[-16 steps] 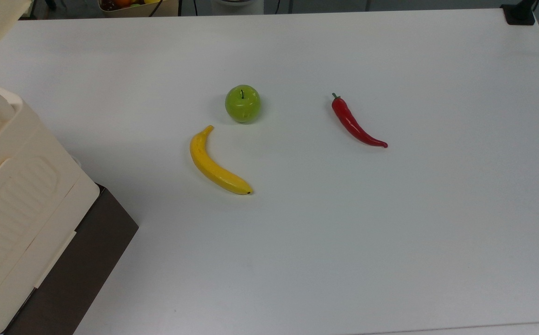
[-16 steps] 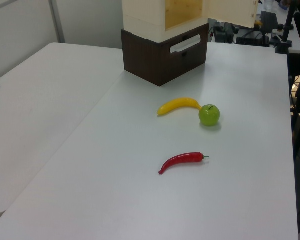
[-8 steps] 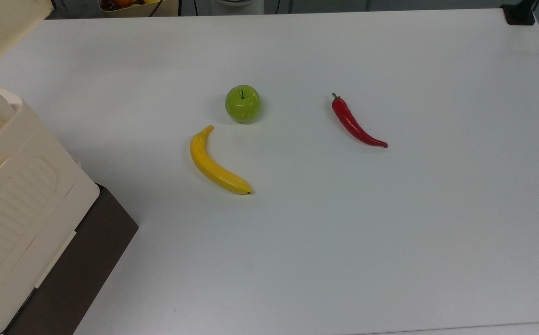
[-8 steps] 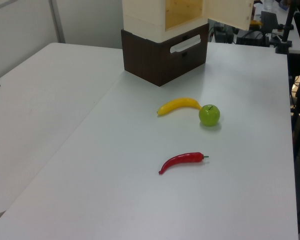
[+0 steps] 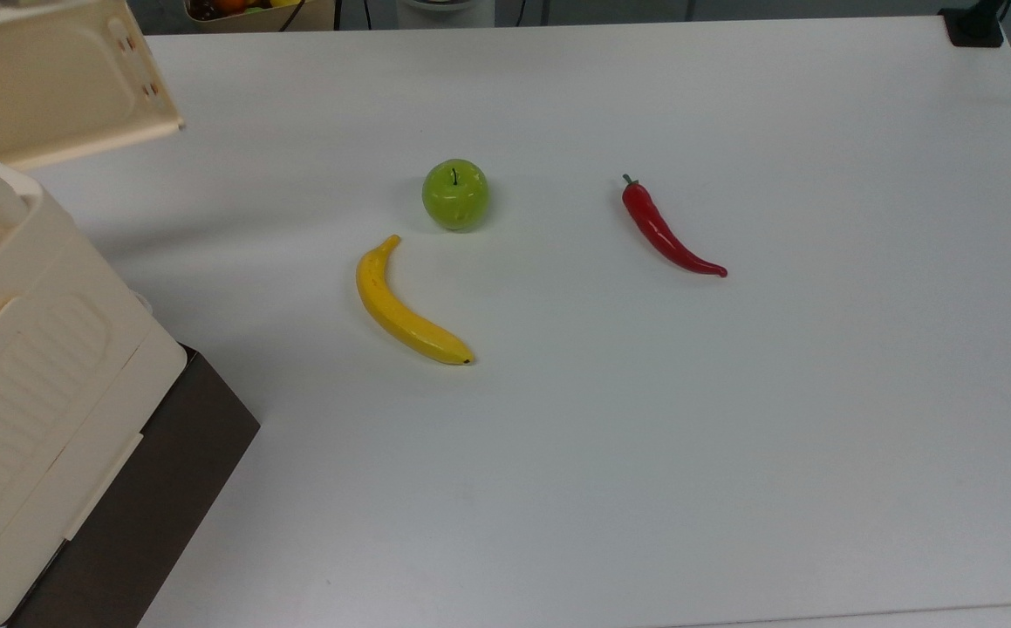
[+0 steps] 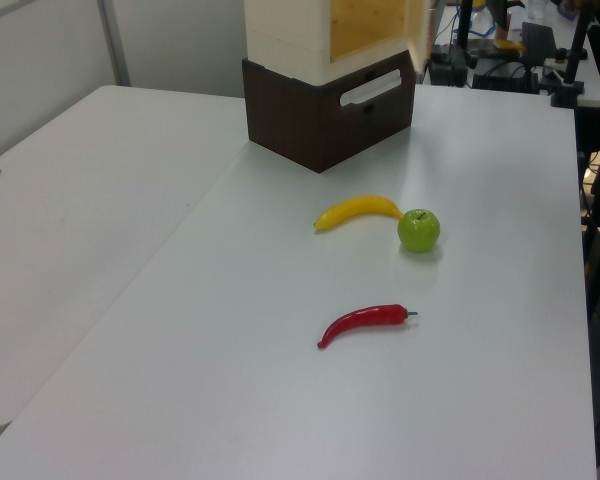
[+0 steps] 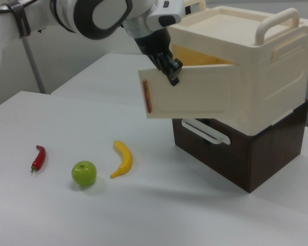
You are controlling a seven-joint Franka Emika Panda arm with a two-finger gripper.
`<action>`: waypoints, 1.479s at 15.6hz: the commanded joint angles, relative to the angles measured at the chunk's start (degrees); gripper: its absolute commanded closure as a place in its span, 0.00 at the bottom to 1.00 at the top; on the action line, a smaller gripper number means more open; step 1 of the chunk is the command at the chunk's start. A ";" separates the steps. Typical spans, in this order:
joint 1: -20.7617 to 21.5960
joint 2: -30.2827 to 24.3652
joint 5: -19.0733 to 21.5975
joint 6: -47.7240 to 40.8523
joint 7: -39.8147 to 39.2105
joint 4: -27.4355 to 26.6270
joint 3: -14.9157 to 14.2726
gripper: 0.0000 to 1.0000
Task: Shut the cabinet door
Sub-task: 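Press the door flush against the cabinet front with the gripper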
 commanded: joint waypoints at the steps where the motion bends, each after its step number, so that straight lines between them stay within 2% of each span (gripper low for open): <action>1: 2.02 1.82 0.99 8.23 3.26 -1.49 0.06 1.00; 4: 2.29 4.11 0.90 16.40 3.35 -1.49 1.29 1.00; 10: 2.11 7.45 0.99 29.60 3.35 -1.49 1.38 1.00; 18: 2.37 6.84 0.03 28.29 2.82 -2.45 1.29 1.00; 20: 3.33 5.01 -0.68 25.41 2.38 -4.99 1.38 0.99; 23: 6.67 2.27 -4.88 15.41 2.03 -6.41 1.47 0.99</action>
